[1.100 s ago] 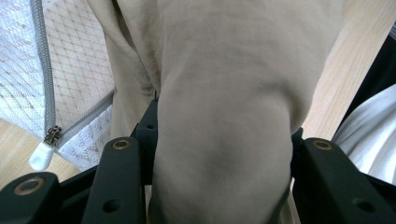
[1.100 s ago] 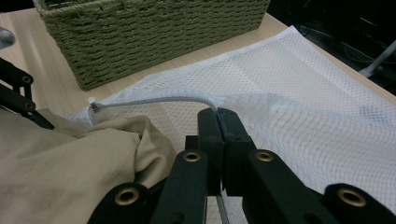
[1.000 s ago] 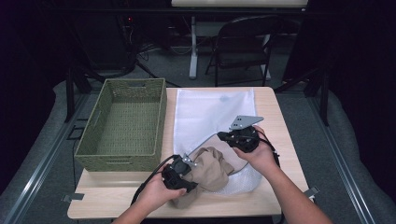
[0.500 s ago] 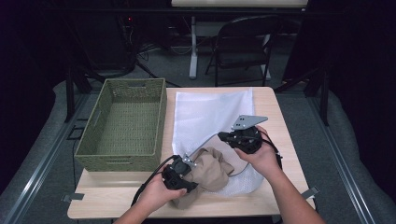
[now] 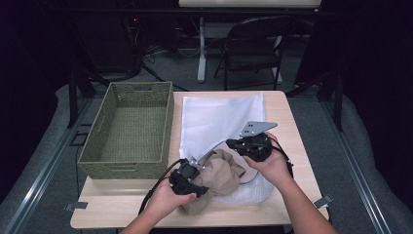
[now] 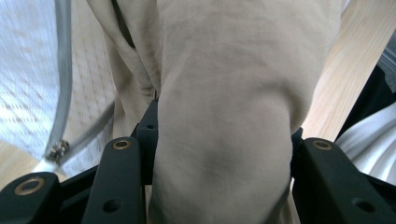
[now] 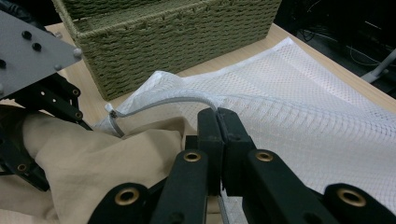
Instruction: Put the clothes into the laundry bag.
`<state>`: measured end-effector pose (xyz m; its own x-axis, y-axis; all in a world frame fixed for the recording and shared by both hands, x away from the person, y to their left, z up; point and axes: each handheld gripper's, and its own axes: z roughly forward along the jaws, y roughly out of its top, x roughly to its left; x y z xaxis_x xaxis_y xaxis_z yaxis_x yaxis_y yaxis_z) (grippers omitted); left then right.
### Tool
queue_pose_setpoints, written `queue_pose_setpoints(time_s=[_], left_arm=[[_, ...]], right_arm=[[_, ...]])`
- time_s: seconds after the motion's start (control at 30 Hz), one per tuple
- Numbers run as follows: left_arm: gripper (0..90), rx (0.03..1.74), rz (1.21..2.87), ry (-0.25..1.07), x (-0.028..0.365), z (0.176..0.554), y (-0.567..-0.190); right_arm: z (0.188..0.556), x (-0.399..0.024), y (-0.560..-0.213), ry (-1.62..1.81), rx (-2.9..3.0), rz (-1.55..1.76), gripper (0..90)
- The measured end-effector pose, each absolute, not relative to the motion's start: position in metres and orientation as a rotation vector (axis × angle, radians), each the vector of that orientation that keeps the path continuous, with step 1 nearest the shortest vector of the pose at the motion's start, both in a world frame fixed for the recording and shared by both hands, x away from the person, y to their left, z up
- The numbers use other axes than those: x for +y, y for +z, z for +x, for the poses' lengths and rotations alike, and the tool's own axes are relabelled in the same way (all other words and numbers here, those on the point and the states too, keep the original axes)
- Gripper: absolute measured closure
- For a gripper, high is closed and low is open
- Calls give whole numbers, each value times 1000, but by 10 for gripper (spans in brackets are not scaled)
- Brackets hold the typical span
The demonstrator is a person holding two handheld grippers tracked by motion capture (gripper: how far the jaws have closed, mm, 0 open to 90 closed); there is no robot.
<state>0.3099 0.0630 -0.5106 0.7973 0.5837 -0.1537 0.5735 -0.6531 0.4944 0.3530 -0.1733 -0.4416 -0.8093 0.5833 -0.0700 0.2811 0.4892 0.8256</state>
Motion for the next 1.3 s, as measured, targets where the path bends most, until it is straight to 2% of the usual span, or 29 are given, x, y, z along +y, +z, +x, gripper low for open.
queue_pose_setpoints(time_s=[0.43, 1.3], left_arm=[[523, 912, 2407, 46, 51, 326, -502], [523, 1031, 2336, 101, 35, 350, -516]], right_arm=[[352, -172, -442, 1243, 2405, 718, 887], [351, -169, -444, 1248, 2411, 713, 887]])
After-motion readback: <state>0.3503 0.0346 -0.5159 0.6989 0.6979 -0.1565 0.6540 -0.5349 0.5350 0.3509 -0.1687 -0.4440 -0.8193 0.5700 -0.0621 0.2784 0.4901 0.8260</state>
